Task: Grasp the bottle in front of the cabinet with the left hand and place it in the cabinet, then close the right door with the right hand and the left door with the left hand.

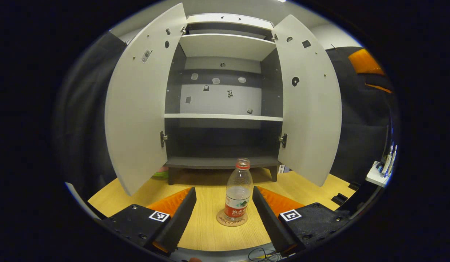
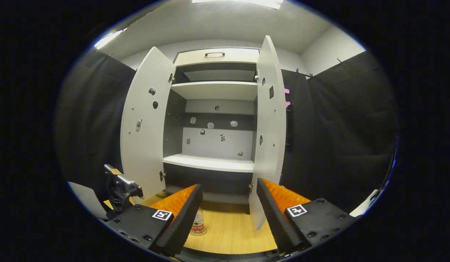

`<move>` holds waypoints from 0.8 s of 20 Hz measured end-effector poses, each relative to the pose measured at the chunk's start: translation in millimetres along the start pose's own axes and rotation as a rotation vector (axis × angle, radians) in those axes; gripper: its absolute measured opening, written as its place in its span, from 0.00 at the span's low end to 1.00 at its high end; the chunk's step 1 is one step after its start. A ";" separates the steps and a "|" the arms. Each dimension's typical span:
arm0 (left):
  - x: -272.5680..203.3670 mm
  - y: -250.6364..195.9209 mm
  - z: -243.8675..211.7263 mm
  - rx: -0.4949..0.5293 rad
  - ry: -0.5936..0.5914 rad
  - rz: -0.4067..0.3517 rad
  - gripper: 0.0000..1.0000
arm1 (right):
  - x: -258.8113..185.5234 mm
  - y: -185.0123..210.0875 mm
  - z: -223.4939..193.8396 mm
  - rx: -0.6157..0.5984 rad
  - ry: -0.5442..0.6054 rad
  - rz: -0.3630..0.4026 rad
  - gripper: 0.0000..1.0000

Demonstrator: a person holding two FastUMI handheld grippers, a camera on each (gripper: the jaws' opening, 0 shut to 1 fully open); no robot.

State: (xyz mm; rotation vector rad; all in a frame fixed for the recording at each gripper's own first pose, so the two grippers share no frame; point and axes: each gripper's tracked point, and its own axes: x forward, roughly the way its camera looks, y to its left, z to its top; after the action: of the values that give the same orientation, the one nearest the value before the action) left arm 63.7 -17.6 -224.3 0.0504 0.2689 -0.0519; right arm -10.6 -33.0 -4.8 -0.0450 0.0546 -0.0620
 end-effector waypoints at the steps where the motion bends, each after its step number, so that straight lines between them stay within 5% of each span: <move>1: 9.2 -3.9 -7.4 0.008 0.009 -0.007 0.95 | 1.8 -3.3 -1.0 0.001 0.008 -0.004 0.98; 16: 97.2 -25.8 -82.2 0.024 0.113 -0.032 0.94 | 41.7 -31.6 -14.0 -0.045 0.094 -0.028 0.98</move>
State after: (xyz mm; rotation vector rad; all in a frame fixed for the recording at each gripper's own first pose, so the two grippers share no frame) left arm 134.1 -43.0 -330.5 0.0733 0.3826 -0.0842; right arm 28.2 -67.7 -19.5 -0.0881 0.1490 -0.0912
